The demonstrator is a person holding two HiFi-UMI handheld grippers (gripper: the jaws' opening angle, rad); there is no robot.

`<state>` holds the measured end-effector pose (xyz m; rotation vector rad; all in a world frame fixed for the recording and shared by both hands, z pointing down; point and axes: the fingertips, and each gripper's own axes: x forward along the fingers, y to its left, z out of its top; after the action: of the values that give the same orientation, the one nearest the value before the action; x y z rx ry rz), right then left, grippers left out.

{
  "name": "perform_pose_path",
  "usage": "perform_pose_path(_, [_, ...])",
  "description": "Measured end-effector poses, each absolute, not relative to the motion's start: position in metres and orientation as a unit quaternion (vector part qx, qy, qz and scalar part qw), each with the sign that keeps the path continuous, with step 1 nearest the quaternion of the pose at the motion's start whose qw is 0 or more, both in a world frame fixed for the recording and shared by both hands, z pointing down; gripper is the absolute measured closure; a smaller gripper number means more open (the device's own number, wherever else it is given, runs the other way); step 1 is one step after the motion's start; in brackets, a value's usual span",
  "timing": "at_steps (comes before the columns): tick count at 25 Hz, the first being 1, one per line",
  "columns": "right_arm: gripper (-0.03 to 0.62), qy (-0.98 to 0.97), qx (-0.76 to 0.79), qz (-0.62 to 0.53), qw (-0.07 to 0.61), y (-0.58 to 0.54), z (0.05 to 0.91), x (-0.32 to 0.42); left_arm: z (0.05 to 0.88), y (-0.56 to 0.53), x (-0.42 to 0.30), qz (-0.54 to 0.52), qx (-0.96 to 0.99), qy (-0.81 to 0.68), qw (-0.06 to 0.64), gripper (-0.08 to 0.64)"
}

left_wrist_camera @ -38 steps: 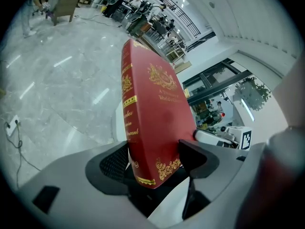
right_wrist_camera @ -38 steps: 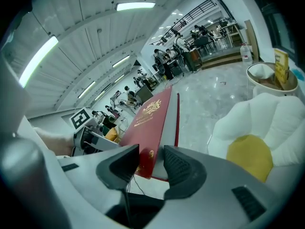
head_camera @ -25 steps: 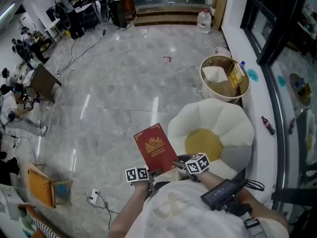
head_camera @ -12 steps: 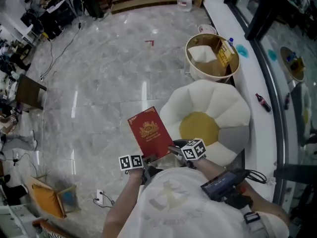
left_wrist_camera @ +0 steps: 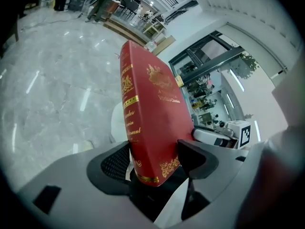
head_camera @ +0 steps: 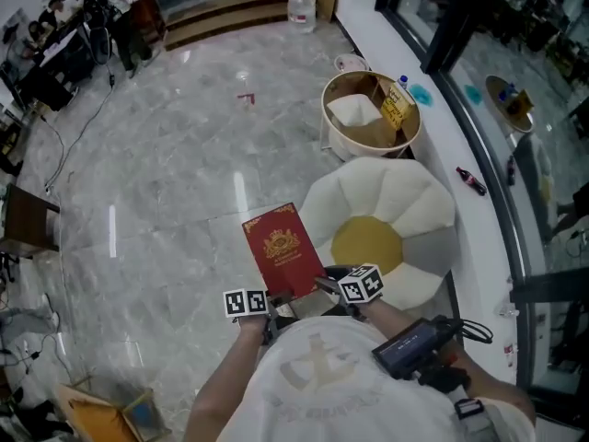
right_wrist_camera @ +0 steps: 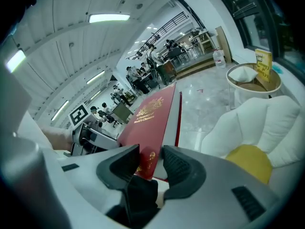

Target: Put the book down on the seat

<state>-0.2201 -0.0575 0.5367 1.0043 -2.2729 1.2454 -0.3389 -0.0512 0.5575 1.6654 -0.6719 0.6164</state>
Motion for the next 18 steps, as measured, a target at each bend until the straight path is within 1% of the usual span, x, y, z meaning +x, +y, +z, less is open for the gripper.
perform_pose_path(9, [0.425,-0.758,0.439,0.461,0.144,-0.075,0.535,-0.258,0.553,-0.095,-0.376,0.325,0.743,-0.212,0.545,0.235])
perform_pose_path(13, [0.425,-0.733,0.472,0.473,0.125,-0.071,0.534,-0.258,0.553,-0.103,-0.372,0.354,0.751,-0.175,0.528,0.235])
perform_pose_path(18, [0.426,-0.705,0.515,0.474,0.112,-0.071,0.530,-0.241,0.553,-0.112,-0.352,0.372,0.754,-0.130,0.526,0.235])
